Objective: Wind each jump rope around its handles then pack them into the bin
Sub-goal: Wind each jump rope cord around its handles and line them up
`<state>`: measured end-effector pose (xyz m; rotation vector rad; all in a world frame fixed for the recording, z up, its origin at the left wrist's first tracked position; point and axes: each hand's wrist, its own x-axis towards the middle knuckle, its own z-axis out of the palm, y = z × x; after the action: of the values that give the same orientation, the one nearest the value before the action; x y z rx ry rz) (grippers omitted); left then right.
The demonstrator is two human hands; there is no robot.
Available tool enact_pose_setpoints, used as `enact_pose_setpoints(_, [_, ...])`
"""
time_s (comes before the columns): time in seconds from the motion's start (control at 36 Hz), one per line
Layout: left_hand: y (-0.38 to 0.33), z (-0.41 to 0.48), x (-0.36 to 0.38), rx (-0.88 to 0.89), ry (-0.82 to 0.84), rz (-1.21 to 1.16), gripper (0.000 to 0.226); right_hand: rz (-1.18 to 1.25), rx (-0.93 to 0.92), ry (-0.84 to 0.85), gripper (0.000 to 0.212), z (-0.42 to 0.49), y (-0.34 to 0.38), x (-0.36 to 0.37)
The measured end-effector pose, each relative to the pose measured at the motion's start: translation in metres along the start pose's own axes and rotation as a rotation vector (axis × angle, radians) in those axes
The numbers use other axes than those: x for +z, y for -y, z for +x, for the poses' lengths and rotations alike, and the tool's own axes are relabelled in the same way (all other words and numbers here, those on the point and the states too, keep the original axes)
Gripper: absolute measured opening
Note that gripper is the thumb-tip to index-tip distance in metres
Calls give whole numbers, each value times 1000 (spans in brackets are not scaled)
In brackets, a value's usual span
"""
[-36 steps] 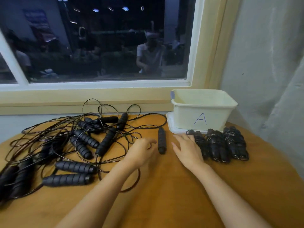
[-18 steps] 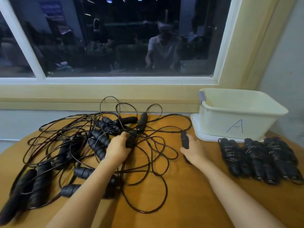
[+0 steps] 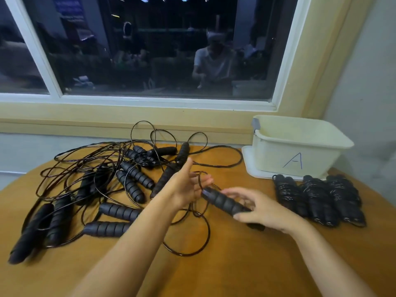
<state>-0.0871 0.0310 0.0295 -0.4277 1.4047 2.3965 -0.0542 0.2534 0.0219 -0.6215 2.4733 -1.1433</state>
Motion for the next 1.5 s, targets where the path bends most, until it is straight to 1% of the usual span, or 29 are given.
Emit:
enact_pose_setpoints(0.03, [5, -1, 0, -18, -12, -144, 61, -50, 9, 23, 59, -10, -2, 1])
enact_pose_setpoints(0.08, [14, -7, -5, -49, -55, -320, 52, -121, 38, 32, 60, -28, -7, 1])
enact_pose_setpoints(0.14, [28, -22, -8, -96, -54, -311, 40, -194, 90, -11, 60, -45, -13, -1])
enact_pose_setpoints(0.22, [57, -43, -9, -111, -8, -160, 20, -394, 204, -121, 54, -61, -24, -5])
enact_pose_setpoints(0.28, [77, -56, -6, -34, -57, -50, 14, -521, 265, -182, 50, -68, -28, -3])
enact_pose_setpoints(0.33, [95, -68, -4, 37, -115, 36, 12, -592, 273, -198, 50, -74, -27, 4])
enact_pose_setpoints(0.39, [109, -78, -6, 78, -123, 143, 13, -643, 266, -163, 50, -77, -27, 12])
enact_pose_setpoints(0.44, [117, -86, -10, 105, -103, 331, 19, -684, 253, -126, 47, -80, -29, 23])
enact_pose_setpoints(0.5, [118, -93, -14, 127, -65, 480, 21, -707, 229, -138, 45, -83, -34, 31])
enact_pose_setpoints(0.58, [114, -104, -16, 157, -53, 539, 20, -723, 189, -167, 44, -87, -38, 38])
enact_pose_setpoints(0.64, [112, -106, -16, 236, -74, 597, 21, -733, 170, -181, 41, -87, -38, 42])
enact_pose_setpoints(0.69, [108, -102, -18, 455, -113, 831, 26, -743, 132, -178, 40, -86, -40, 46])
enact_pose_setpoints(0.75, [102, -93, -22, 677, -46, 1166, 35, -714, 77, -158, 39, -85, -39, 50])
enact_pose_setpoints(0.78, [99, -88, -23, 704, 40, 1292, 42, -693, 42, -165, 39, -84, -39, 52])
enact_pose_setpoints(0.83, [92, -75, -25, 630, 152, 1514, 53, -645, -40, -236, 37, -83, -38, 53])
enact_pose_setpoints(0.86, [87, -68, -26, 611, 163, 1638, 52, -618, -75, -298, 36, -83, -38, 53])
enact_pose_setpoints(0.92, [73, -58, -30, 603, 162, 1793, 37, -534, -86, -431, 34, -82, -39, 50])
enact_pose_setpoints(0.94, [64, -54, -33, 588, 174, 1794, 36, -477, -53, -492, 34, -83, -39, 46])
enact_pose_setpoints(1.0, [48, -51, -37, 560, 228, 1700, 54, -376, 30, -600, 34, -84, -38, 38])
enact_pose_setpoints(1.06, [35, -50, -39, 616, 264, 1649, 52, -410, 94, -663, 36, -83, -38, 29])
enact_pose_setpoints(1.11, [24, -45, -39, 703, 223, 1650, 33, -513, 176, -621, 37, -79, -35, 24])
enact_pose_setpoints(1.17, [16, -41, -35, 861, 140, 1681, 22, -587, 246, -538, 37, -71, -33, 24])
enact_pose_setpoints(1.25, [14, -35, -23, 1066, 89, 1724, 22, -639, 290, -514, 36, -52, -31, 28])
enact_pose_setpoints(1.31, [14, -30, -16, 1118, 43, 1733, 23, -668, 317, -515, 41, -38, -28, 29])
enact_pose_setpoints(1.33, [14, -27, -14, 1127, 18, 1729, 24, -690, 326, -508, 49, -31, -27, 29])
enact_pose_setpoints(1.39, [13, -19, -12, 1144, -9, 1716, 26, -755, 290, -475, 72, -18, -21, 29])
enact_pose_setpoints(1.42, [11, -16, -13, 1160, -3, 1708, 26, -765, 214, -481, 81, -13, -13, 29])
enact_pose_setpoints(1.44, [10, -12, -13, 1176, 13, 1706, 25, -753, 118, -489, 84, -7, -2, 30])
enact_pose_setpoints(1.5, [5, -9, -9, 1209, 53, 1684, 22, -679, -45, -471, 82, 6, 25, 30])
